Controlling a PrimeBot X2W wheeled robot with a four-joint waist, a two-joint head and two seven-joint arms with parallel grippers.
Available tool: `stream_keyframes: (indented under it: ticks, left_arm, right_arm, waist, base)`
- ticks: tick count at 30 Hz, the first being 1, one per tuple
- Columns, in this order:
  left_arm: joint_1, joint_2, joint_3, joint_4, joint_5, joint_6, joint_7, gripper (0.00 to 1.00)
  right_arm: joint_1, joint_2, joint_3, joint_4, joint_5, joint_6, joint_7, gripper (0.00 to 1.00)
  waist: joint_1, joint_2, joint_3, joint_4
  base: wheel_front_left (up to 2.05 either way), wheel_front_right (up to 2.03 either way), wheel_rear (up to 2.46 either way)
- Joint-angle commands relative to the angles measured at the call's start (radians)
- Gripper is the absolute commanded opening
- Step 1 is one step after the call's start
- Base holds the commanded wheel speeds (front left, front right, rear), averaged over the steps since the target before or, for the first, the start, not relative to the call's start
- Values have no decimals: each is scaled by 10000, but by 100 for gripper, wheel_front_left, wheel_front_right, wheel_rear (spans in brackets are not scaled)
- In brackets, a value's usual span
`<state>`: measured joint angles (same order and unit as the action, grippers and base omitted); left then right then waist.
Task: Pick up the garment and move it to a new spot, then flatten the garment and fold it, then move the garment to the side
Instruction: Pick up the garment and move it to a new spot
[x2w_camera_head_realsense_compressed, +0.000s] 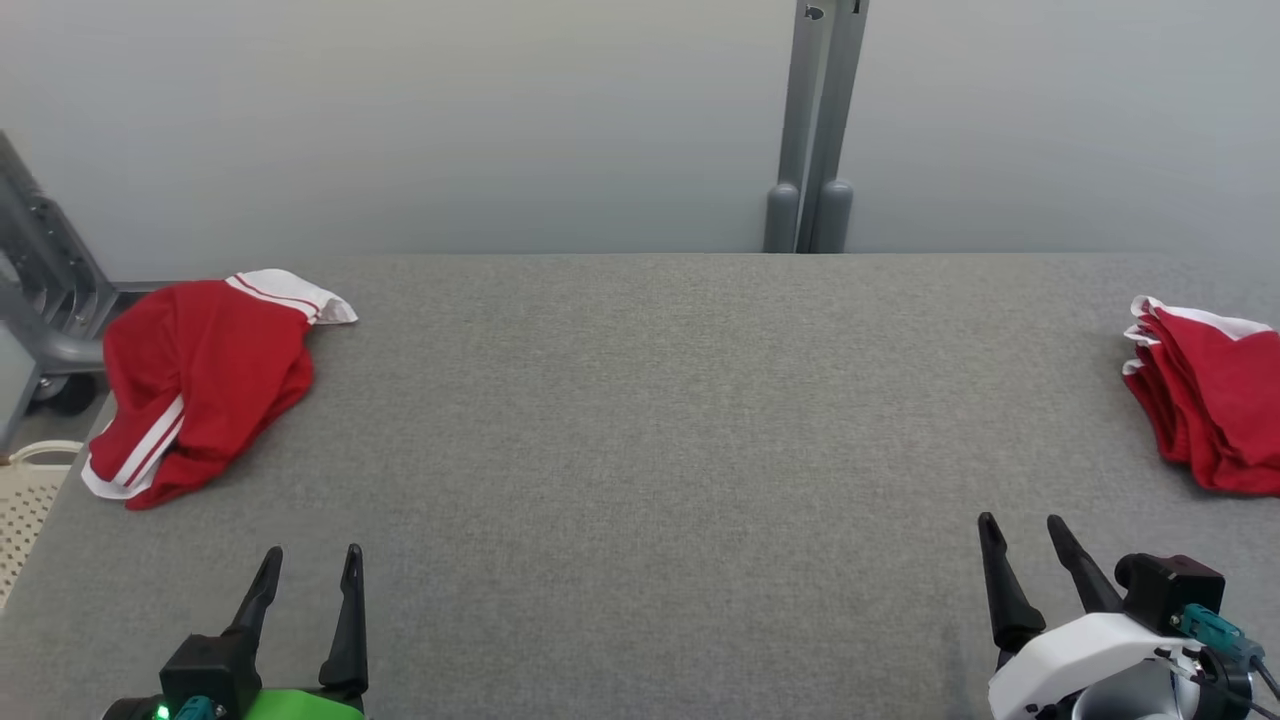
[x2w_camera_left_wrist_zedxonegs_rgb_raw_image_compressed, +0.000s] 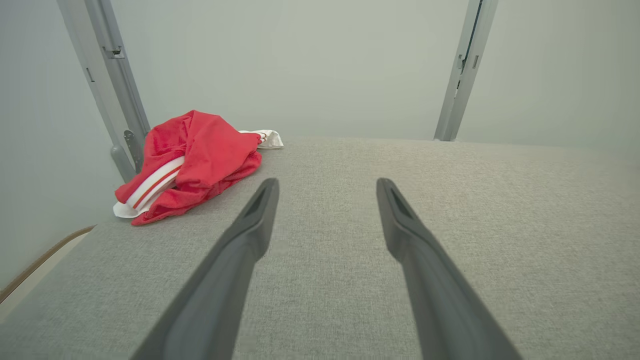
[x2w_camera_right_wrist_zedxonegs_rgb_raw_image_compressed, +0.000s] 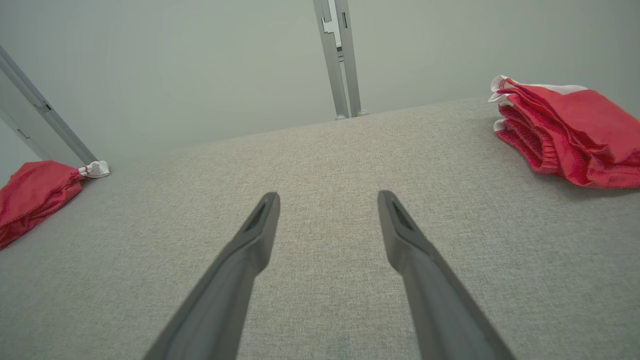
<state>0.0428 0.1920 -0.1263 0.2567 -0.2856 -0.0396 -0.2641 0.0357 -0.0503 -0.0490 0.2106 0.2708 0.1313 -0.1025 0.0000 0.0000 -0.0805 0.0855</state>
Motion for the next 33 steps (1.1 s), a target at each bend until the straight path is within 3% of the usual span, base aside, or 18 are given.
stream_keyframes:
  ticks: [1, 20, 33]
  left_arm:
    - [122, 48, 49, -10, 95, -8, -9, 100]
    - [339, 370, 77, -88, 17, 32, 10, 100]
    - [458, 494, 61, -345, -106, 135, 95, 100]
  right_arm:
    - [68, -7, 36, -39, 45, -11, -12, 100]
    - [-10, -11, 703, 240, 109, -11, -318, 100]
    - [-191, -14, 939, 476, 186, -11, -500, 100]
  waist:
    - [0, 0, -36, 321]
    - [0, 0, 18, 2846]
    - [0, 0, 66, 3458]
  base:
    - [0, 0, 0]
    - [0, 0, 0]
    - [0, 0, 0]
